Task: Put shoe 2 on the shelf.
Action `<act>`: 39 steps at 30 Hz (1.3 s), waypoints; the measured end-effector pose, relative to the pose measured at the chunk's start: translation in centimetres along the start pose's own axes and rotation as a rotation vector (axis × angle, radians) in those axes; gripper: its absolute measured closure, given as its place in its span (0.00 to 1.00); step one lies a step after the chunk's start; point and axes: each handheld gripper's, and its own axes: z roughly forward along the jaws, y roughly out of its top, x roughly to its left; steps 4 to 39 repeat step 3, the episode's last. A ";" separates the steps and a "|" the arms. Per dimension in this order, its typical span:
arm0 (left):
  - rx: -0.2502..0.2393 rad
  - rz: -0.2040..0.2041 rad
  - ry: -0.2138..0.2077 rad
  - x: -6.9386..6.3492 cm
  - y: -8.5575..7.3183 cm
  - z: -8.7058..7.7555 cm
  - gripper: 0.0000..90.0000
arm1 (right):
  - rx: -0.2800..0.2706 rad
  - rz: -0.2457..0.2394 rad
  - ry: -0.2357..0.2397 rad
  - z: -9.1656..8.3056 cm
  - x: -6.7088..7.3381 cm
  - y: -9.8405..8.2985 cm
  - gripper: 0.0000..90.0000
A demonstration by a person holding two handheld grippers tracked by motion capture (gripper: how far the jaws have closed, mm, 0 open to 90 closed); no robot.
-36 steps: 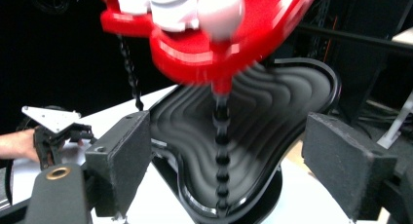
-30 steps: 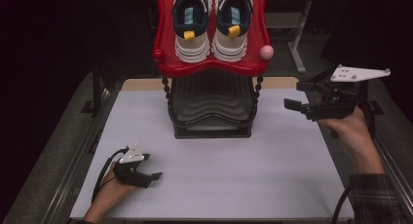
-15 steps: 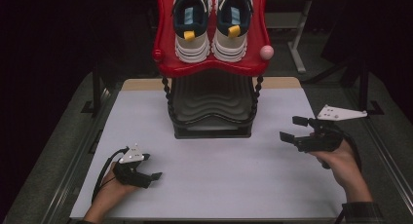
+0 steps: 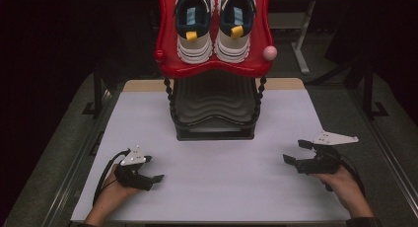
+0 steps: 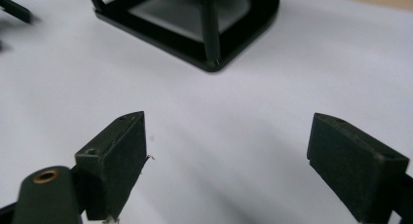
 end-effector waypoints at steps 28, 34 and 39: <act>0.000 -0.016 0.015 -0.1 0.0 0.0 0.15 | 0.017 0.008 -0.028 0.2 0.1 -0.7 0.15; 0.000 -0.016 0.015 -0.1 0.0 0.0 0.15 | 0.017 0.008 -0.028 0.2 0.1 -0.7 0.15; 0.000 -0.016 0.015 -0.1 0.0 0.0 0.15 | 0.017 0.008 -0.028 0.2 0.1 -0.7 0.15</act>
